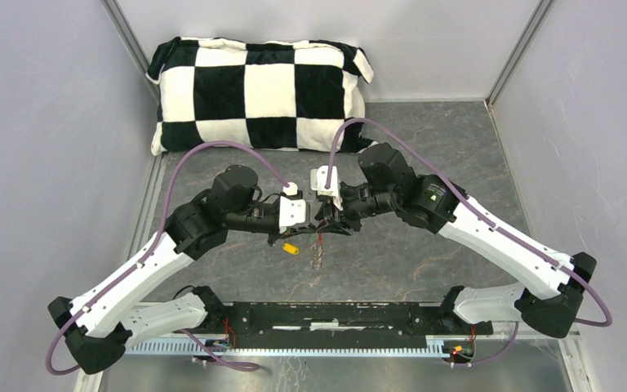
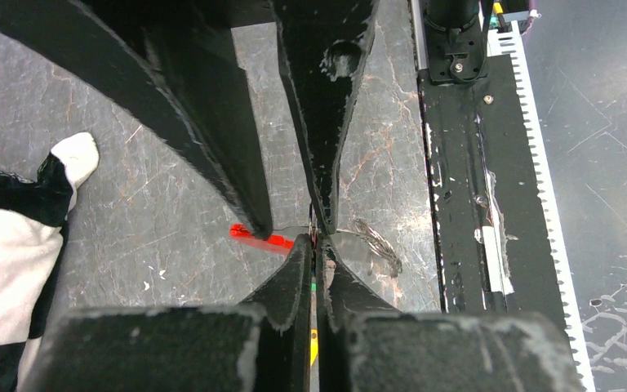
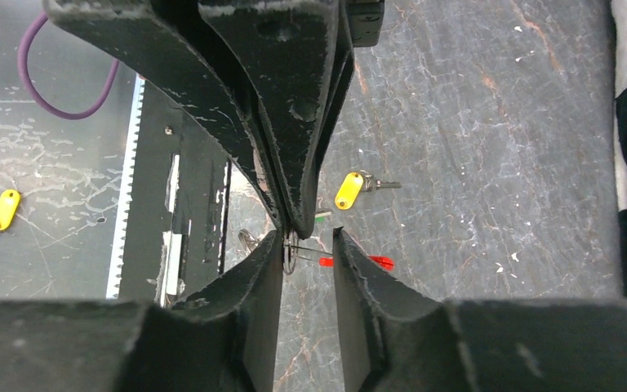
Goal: Put the keys on the keyring
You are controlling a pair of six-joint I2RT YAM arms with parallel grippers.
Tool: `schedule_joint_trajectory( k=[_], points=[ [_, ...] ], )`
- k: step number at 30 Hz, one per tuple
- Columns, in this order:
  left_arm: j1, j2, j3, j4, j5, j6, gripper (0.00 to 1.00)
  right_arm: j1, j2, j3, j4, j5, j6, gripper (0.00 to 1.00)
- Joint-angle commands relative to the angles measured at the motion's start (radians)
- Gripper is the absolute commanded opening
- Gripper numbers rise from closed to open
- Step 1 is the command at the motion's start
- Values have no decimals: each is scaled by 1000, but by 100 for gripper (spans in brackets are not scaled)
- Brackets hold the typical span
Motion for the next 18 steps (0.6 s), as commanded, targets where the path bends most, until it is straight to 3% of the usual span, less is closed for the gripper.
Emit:
schedule_joint_trajectory(
  k=[1,5,8,15,18],
  points=[
    [3,-21,29,23,33,28,2,2,17,46,0,11,-12,29],
    [2,-26,29,22,36,28,2,2,13,50,20,27,-4,2],
    [2,-29,28,23,36,27,5,2,-25,13,95,48,38,0],
    [2,-88,7,22,16,93,48,-47,-172,-169,400,-22,211,0],
    [2,-125,-19,54,18,137,50,-62,-215,-259,538,-69,311,0]
  ],
)
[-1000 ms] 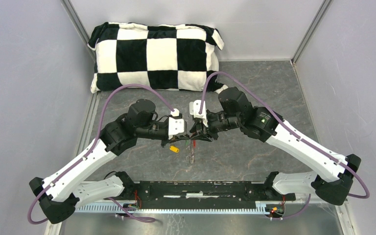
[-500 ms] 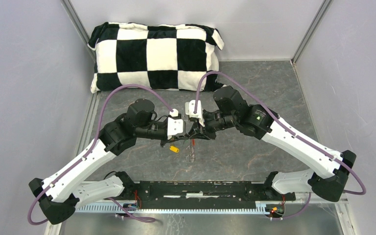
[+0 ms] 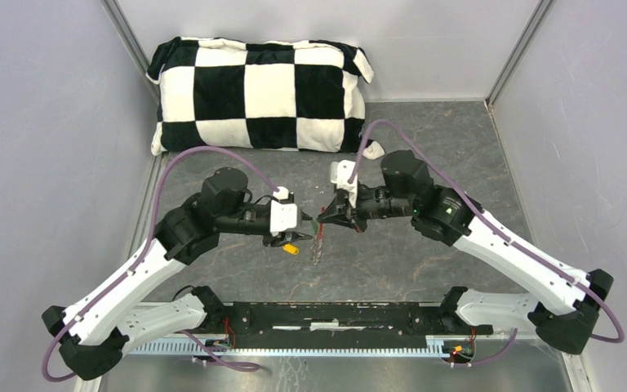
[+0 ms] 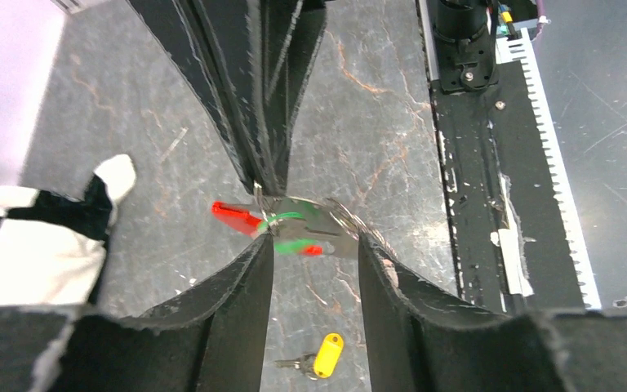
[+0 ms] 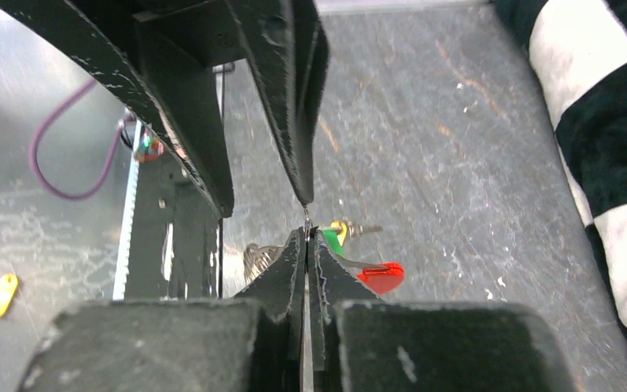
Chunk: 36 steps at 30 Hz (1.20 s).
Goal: Put the keys on the keyring
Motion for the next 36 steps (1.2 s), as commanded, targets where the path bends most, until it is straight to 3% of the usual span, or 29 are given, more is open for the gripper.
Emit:
schedule_joint_trajectory(
  k=[1,6,11,19,28,36],
  points=[
    [-4,-72,-29,75,11,86,50,-22,-77,-99,319,-69,169,0],
    [-4,-113,-80,207,-38,46,49,-25,-125,-224,529,-97,306,0],
    [-5,-103,-88,232,-15,21,47,-27,-130,-264,614,-122,368,0],
    [-4,-128,-105,230,-3,78,20,-32,-139,-321,717,-132,436,0],
    [-5,-157,-137,232,23,184,7,-38,-144,-365,779,-107,490,0],
    [-5,-196,-184,231,60,385,3,-40,-153,-451,950,-64,624,0]
  ],
)
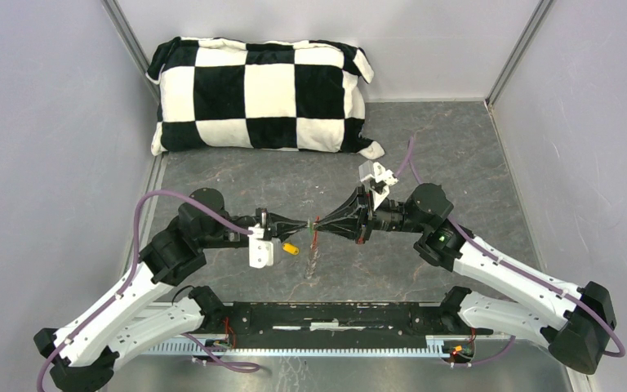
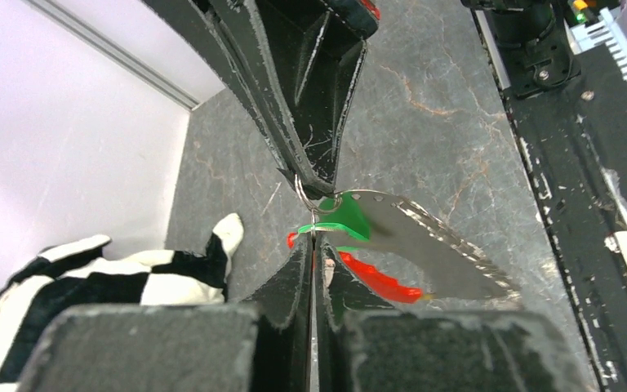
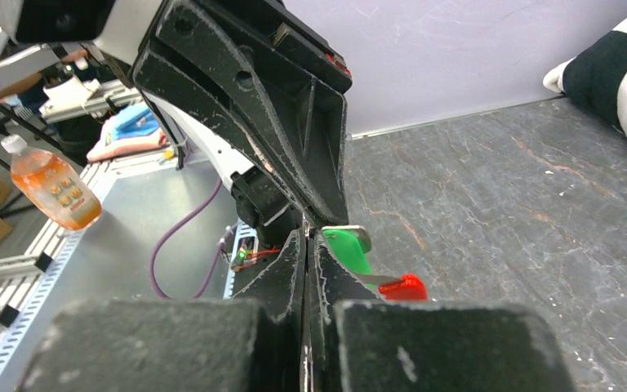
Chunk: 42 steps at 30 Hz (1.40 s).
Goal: Put the keys on the keyring
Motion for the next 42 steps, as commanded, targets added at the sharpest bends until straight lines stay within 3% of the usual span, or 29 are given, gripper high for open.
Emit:
schedule_joint_trajectory(
  k=[1,11,26,30,34,37,42],
  points=[
    [-4,-24,-20,25,57,175,3,-6,-22,-32,178,47,96,0],
    [-10,-70,-94,10,150,439,2,-7,-16,-91,308,115,190,0],
    [-62,-58,-164,10,120,712,2,-6,-41,-208,467,242,273,0],
    [-89,-42,-168,10,100,752,10,-3,-40,-223,503,260,286,0],
    [-100,-17,-125,10,72,628,27,-3,-53,-212,476,253,247,1],
    [-99,2,-71,24,15,385,35,-3,-83,-187,396,239,167,0],
    [-100,-7,-13,1,-9,161,41,-2,-112,-137,284,187,46,0]
  ],
)
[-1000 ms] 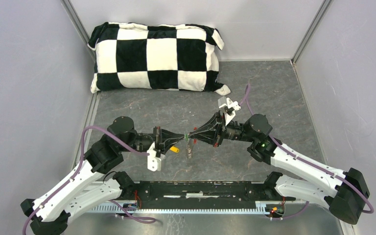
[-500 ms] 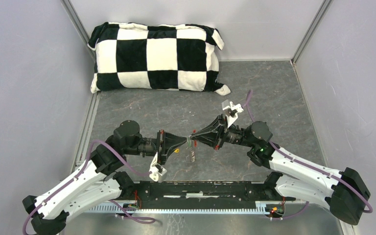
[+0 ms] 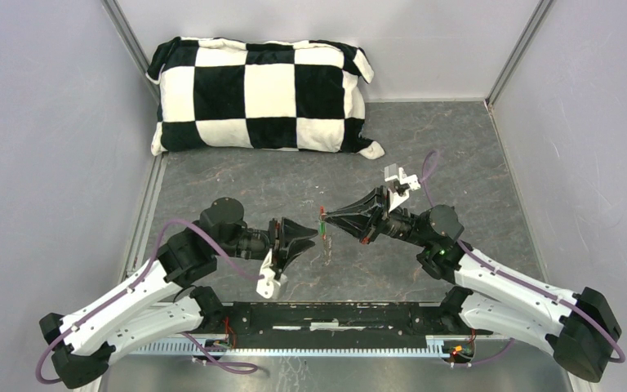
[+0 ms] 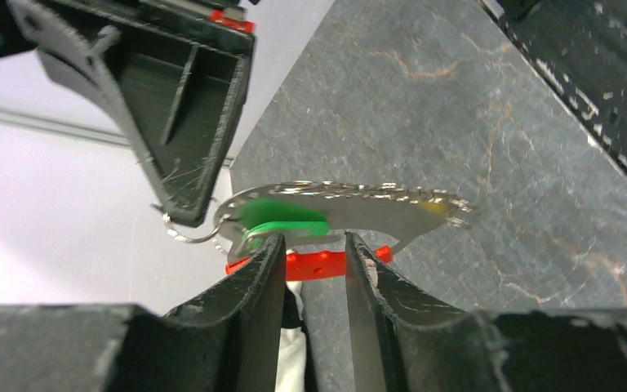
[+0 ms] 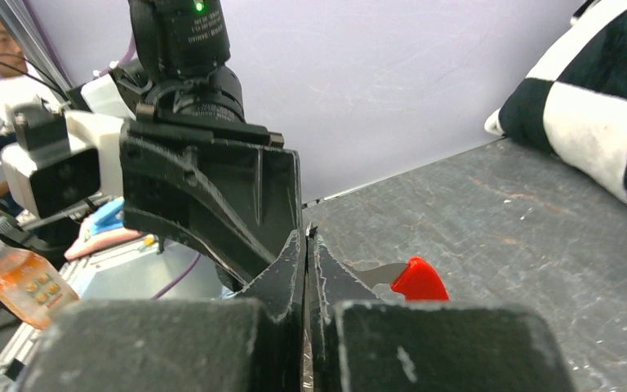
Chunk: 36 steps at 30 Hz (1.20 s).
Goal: Put the keys on the keyring
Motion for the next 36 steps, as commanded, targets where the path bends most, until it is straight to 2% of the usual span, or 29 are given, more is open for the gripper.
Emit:
schedule_joint_trajectory(
  k=[1,5,11,15,21,26,28,32,36],
  points=[
    [-5,-29,66,9,-22,-264,41,-2,-33,93,-63,-41,-145,0],
    [-5,-60,67,73,-48,-420,42,-1,-34,159,-172,-109,-243,0],
    [-3,-28,94,188,-121,-779,45,-1,-7,265,-306,-197,-352,0],
    [-3,-2,125,217,-125,-926,46,-1,1,301,-349,-222,-402,0],
    [-3,16,136,254,-132,-961,45,-1,28,345,-389,-264,-422,0],
    [-3,17,128,245,-94,-934,40,-2,35,347,-393,-277,-420,0],
    [-3,21,132,228,-86,-905,34,-1,38,349,-394,-284,-416,0],
    [-3,26,137,201,-81,-875,16,-1,37,349,-402,-296,-412,1],
    [-3,33,139,164,-73,-848,3,-2,28,352,-410,-290,-409,0]
  ],
)
